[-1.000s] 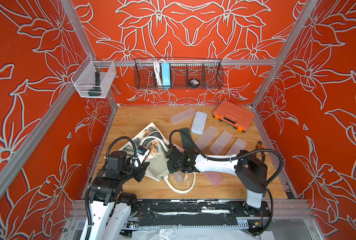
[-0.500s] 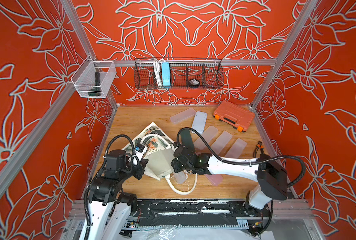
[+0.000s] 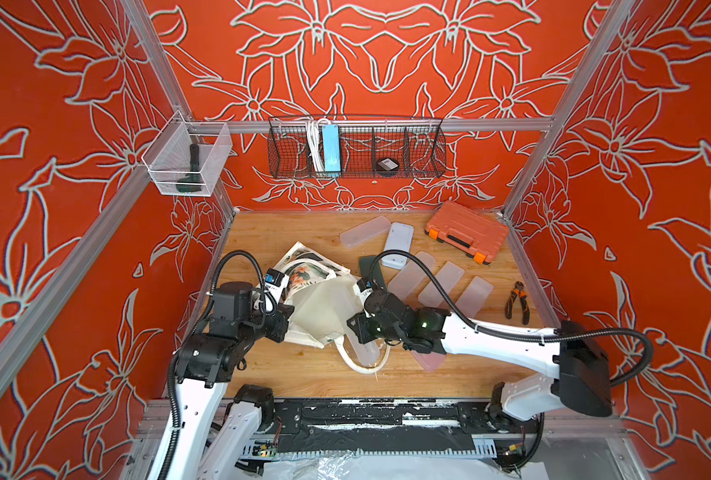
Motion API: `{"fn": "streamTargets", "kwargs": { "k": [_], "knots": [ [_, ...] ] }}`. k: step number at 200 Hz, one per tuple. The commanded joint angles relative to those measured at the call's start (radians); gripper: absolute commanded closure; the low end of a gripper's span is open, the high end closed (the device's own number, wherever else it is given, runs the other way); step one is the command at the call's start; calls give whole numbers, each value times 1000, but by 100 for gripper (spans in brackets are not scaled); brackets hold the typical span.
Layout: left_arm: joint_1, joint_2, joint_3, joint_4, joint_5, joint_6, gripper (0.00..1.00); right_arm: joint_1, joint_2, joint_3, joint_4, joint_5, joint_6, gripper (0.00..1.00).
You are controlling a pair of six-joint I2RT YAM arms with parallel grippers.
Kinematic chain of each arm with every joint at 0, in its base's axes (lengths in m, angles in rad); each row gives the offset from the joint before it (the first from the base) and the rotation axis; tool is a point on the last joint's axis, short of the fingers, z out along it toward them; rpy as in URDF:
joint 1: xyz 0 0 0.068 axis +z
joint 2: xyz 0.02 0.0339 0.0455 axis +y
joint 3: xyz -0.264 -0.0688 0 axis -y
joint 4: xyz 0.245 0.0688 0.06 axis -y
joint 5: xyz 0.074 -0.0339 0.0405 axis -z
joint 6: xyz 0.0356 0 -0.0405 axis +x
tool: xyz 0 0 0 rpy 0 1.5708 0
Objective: Take out the pencil case from the canvas bag
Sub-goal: Pick up the pencil case from the canvas bag, then place the pencil case at the center of the board.
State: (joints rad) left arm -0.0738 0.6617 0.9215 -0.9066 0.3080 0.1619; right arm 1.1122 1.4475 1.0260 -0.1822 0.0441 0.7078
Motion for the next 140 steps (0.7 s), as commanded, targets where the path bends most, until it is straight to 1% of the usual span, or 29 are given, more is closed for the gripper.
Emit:
{"fn": "streamTargets", "kwargs": {
  "k": [1, 42, 79, 111, 140],
  "knots": [
    [-4, -15, 29, 6, 13, -42, 100, 3, -53, -23, 9, 18, 1, 88],
    [-3, -50, 34, 26, 31, -58, 100, 2, -137, -53, 0, 71, 29, 88],
    [-3, -26, 41, -11, 23, -38, 100, 0, -195, -56, -34, 123, 38, 88],
    [-3, -23, 47, -7, 26, -47, 100, -3, -228, -33, -81, 162, 26, 88],
    [4, -35, 60, -15, -17, -44, 100, -21, -243, -13, -105, 169, 4, 86]
  ]
}}
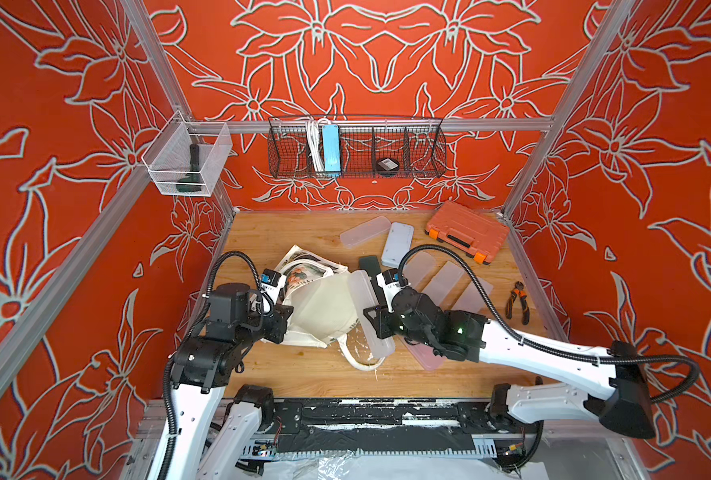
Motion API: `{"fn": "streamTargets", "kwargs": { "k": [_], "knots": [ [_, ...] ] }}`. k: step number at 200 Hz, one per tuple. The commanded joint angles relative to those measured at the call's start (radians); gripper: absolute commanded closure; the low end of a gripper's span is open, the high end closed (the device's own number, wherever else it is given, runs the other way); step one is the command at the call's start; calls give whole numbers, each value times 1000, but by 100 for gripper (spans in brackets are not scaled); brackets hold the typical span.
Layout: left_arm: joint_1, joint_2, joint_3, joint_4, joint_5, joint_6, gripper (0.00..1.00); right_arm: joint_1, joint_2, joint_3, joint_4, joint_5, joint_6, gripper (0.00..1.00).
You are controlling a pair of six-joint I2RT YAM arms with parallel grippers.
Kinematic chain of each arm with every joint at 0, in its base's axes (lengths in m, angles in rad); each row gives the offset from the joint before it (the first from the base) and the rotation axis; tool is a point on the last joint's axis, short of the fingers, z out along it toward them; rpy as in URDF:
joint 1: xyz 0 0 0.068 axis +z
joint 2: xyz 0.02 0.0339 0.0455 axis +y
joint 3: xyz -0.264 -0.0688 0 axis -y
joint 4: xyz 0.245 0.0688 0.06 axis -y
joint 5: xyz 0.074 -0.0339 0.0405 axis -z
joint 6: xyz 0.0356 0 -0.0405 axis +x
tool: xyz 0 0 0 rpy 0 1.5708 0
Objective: Take out the pencil case from the canvas bag
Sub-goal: Place the pencil case at the center of the board.
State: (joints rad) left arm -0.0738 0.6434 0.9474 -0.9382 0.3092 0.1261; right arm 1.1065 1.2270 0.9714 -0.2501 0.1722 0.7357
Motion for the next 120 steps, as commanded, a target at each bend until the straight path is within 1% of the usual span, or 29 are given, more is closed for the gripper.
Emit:
{"fn": "streamTargets", "kwargs": {
  "k": [1, 13, 52, 91, 120],
  "knots": [
    [5, -16, 34, 17, -19, -8, 100, -16, -23, 42, -39, 41, -25, 86],
    [18, -23, 33, 18, -24, -12, 100, -31, -21, 52, -47, 39, -33, 86],
    [55, -37, 31, -3, 23, -19, 100, -101, -19, 59, -29, -16, -58, 86],
    [102, -41, 21, 5, 2, -27, 100, -189, -21, 71, -28, -71, -94, 86],
    [172, -33, 30, 10, 86, -28, 100, -232, -4, 111, -55, -85, -147, 86]
  ]
}}
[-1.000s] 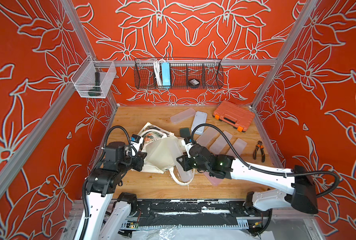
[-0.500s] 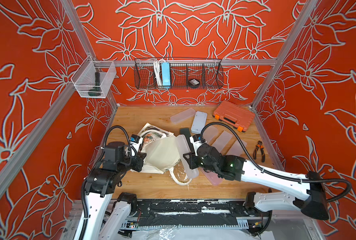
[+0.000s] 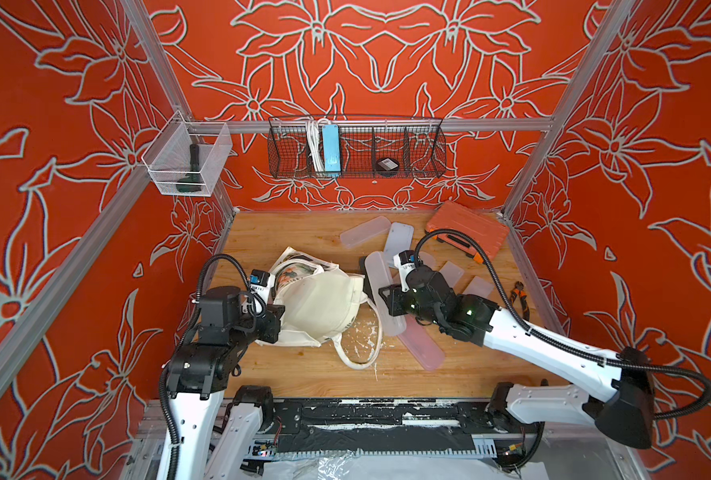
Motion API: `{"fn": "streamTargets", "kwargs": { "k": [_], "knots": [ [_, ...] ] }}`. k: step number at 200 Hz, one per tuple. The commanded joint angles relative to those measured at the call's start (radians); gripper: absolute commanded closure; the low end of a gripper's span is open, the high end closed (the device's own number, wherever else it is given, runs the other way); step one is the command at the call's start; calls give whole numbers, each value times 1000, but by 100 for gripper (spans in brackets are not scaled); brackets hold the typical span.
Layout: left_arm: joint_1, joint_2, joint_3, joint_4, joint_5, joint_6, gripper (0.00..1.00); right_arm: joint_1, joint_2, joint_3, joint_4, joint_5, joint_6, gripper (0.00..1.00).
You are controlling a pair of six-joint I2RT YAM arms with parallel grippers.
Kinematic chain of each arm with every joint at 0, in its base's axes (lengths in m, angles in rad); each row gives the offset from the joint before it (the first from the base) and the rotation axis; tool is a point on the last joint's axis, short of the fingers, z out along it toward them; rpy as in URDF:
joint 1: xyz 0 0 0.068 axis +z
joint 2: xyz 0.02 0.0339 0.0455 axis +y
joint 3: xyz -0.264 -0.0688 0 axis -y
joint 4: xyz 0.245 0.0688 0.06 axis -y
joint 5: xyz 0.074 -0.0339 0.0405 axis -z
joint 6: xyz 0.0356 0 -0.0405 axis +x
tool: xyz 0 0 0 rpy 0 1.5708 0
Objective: Take out the pencil case from the canvas bag
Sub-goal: Place the pencil case at the center of the board.
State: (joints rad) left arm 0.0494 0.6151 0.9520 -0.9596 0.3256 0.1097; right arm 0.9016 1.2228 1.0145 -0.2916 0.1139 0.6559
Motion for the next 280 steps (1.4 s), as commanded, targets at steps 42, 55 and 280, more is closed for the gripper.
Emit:
{"fn": "streamTargets", "kwargs": {
  "k": [42, 55, 280],
  "knots": [
    [89, 37, 45, 38, 108, -15, 100, -68, 72, 133, -30, -44, -138, 85],
    [91, 50, 53, 34, 103, -12, 100, -77, 98, 156, -34, -52, -156, 85],
    [113, 155, 227, 45, 26, 25, 100, -182, 615, 496, -43, -118, -260, 88]
  ]
}}
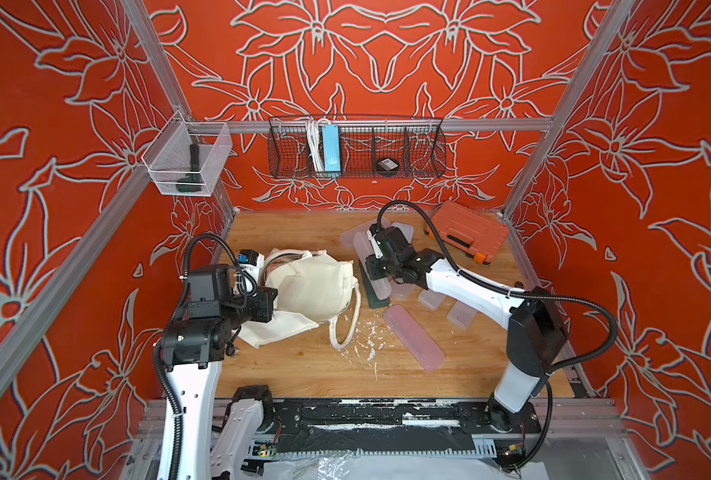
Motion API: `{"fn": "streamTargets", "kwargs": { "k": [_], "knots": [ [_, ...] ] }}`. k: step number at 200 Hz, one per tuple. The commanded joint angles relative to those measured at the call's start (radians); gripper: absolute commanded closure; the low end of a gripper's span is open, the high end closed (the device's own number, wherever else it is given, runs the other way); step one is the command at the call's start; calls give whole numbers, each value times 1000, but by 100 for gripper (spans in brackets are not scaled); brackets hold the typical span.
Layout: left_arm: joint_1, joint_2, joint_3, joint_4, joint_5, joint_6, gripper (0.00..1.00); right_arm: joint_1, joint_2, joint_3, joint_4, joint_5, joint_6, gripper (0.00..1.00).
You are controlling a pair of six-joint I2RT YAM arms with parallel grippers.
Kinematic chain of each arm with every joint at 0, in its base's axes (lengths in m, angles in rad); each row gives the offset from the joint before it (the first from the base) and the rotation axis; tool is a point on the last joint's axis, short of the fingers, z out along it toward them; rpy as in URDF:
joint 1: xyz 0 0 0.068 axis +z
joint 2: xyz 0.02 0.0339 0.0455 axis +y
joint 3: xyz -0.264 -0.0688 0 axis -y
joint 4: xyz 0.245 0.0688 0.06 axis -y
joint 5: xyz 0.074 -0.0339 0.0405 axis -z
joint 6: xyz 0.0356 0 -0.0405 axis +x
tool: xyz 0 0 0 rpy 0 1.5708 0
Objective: Take out the pencil case from the canvas bag
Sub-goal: Place the pencil case at the center of the board.
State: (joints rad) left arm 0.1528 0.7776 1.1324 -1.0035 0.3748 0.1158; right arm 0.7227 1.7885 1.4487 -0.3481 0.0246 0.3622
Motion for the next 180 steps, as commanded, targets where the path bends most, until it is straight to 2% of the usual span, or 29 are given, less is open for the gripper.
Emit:
{"fn": "streamTargets", "kwargs": {
  "k": [1, 57, 180],
  "knots": [
    [9, -8, 47, 89, -25, 19, 100, -3, 52, 63, 14, -30, 35, 88],
    [11, 5, 165, 11, -75, -2, 100, -3, 179, 147, 41, -72, 94, 89],
    [-13, -5, 120, -5, -166, -5, 100, -4, 414, 389, 21, -168, 144, 88]
  ]
}}
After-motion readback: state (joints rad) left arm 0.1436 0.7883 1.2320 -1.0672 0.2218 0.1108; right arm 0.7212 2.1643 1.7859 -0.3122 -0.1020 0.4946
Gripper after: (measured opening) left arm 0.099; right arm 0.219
